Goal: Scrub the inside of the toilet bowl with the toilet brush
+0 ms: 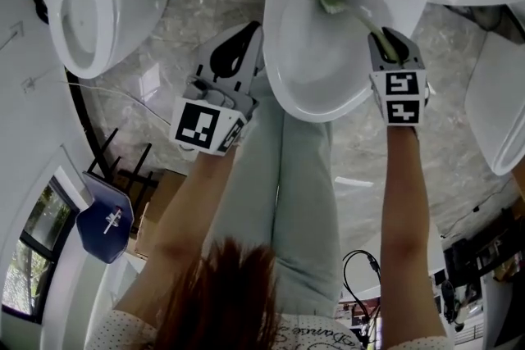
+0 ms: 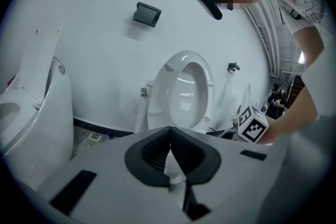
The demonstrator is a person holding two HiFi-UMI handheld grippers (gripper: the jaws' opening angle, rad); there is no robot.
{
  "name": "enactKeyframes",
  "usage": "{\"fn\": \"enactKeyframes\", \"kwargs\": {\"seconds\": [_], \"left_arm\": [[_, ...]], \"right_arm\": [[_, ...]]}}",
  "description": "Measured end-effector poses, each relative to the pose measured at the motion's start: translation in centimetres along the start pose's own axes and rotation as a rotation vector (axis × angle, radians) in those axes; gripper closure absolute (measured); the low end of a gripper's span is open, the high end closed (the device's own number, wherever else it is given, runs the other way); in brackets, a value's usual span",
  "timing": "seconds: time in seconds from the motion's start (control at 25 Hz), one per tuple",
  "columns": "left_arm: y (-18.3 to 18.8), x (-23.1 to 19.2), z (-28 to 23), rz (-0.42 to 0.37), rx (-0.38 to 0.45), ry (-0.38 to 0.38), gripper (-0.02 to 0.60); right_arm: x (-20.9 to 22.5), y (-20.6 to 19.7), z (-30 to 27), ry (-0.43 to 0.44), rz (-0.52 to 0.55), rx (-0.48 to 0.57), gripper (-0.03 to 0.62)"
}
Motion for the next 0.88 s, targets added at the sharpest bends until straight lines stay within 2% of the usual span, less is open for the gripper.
{"fn": "enactKeyframes", "kwargs": {"seconds": [0.2,0.36,0.72,0.88], "left_arm": [[-1.2,1.2,0.5,0.032,-0.012,0.031,0.58],[-1.6,2.1,0.6,0.04,-0.008,0.053,0.58],[-1.5,3.3,0.7,0.04,0.005,0.078,0.58],[-1.7,3.8,0.7,0.042,0.008,0.078,0.58]], "right_arm": [[0.8,-1.7,-1.4,0.025,-0.165,0.017,0.485],[0.6,-2.7,-1.2,0.063,-0.215,0.02,0.485],[-0.3,-4.8,0.1,0.124,-0.19,-0.025,0.485],[-0.6,-5.1,0.3,0.142,-0.125,-0.057,0.485]]}}
Point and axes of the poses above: the fingertips, and each gripper's own axes: z backward along the fingers, x to its right, y out of its top, the point moved 8 cm from there along z, backward along the fingers, and after that the axes turned 5 degrees about -z, right-handed, at the moved point
